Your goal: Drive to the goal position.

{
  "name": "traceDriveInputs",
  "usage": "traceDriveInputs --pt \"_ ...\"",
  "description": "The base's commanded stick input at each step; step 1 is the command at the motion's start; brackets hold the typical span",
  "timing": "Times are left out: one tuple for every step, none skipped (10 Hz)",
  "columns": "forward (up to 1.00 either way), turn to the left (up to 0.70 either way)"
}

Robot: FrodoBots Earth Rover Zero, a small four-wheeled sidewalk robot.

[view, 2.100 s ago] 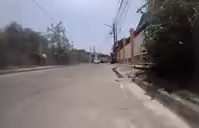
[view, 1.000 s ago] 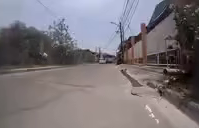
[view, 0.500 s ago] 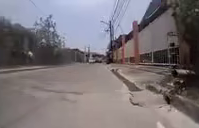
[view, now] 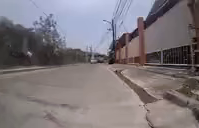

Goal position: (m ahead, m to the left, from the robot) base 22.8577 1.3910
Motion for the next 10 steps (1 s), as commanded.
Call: traceDriveInputs --pt "1.0 0.0" --pt "1.0 0.0" --pt "1.0 -0.3" --pt "1.0 -0.4" --pt "1.0 -0.4" --pt "1.0 -0.12" --pt "1.0 0.0" --pt "1.0 0.0" --pt "1.0 0.0" --pt "1.0 -0.01"
